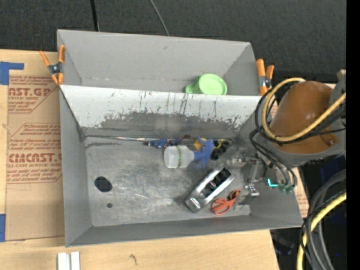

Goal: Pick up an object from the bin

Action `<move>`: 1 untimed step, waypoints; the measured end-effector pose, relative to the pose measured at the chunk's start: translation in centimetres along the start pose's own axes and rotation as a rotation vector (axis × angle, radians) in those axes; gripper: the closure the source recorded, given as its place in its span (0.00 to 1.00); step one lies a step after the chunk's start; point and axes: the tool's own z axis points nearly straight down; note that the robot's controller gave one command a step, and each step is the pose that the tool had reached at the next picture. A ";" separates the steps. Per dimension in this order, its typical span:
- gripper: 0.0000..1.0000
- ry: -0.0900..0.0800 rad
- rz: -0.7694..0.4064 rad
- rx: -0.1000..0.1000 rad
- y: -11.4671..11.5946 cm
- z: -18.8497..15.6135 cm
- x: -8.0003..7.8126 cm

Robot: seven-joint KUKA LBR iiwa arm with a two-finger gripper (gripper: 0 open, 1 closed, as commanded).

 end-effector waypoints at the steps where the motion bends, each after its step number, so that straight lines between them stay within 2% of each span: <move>1: 0.00 -0.008 -0.001 0.001 0.0 -0.4 -0.2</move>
Offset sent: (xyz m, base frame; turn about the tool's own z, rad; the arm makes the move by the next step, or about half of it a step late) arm 0.0248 0.0404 -0.1036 -0.0656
